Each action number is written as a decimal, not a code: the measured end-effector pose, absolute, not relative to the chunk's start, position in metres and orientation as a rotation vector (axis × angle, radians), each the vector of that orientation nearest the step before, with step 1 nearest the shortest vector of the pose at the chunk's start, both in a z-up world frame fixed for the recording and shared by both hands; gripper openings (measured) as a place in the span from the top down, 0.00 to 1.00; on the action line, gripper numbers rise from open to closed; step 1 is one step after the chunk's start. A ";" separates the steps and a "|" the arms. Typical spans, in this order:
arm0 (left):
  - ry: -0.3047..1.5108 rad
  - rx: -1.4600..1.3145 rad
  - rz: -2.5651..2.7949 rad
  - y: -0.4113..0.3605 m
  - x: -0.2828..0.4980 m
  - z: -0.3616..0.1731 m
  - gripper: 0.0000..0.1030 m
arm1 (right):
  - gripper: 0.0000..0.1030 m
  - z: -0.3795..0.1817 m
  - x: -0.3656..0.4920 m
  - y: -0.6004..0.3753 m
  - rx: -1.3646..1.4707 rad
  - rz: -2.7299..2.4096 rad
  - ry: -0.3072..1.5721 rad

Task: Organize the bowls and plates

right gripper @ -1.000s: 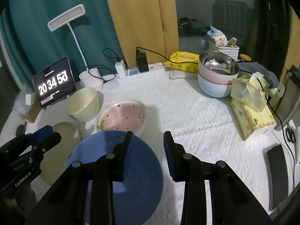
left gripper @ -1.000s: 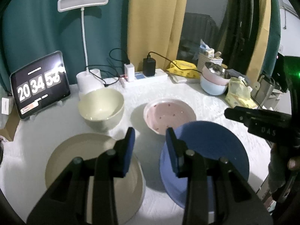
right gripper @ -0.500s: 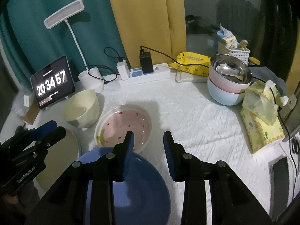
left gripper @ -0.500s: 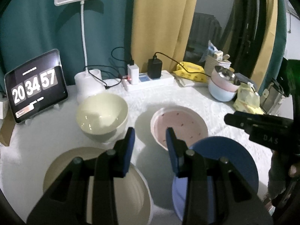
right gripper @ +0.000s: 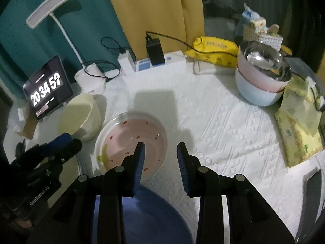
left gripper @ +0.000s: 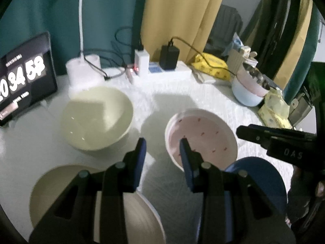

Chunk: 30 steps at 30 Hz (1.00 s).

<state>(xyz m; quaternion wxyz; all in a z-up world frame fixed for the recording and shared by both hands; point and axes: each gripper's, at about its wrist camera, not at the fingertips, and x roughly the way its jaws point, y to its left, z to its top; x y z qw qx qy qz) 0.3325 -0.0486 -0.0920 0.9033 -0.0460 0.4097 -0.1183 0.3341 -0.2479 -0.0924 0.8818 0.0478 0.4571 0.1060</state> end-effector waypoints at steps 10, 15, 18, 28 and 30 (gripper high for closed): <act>0.941 -0.137 -0.308 -0.051 0.351 -0.111 0.65 | 0.67 -0.118 0.356 -0.238 0.149 0.164 1.098; 1.007 -0.166 -0.353 -0.053 0.361 -0.123 0.65 | 0.67 -0.125 0.363 -0.237 0.179 0.143 1.137; 1.025 -0.175 -0.363 -0.053 0.364 -0.128 0.65 | 0.67 -0.129 0.367 -0.237 0.195 0.138 1.148; 1.021 -0.166 -0.392 -0.058 0.369 -0.135 0.69 | 0.67 -0.142 0.377 -0.235 0.244 0.152 1.175; 1.017 -0.165 -0.398 -0.059 0.369 -0.135 0.72 | 0.67 -0.144 0.378 -0.234 0.241 0.155 1.178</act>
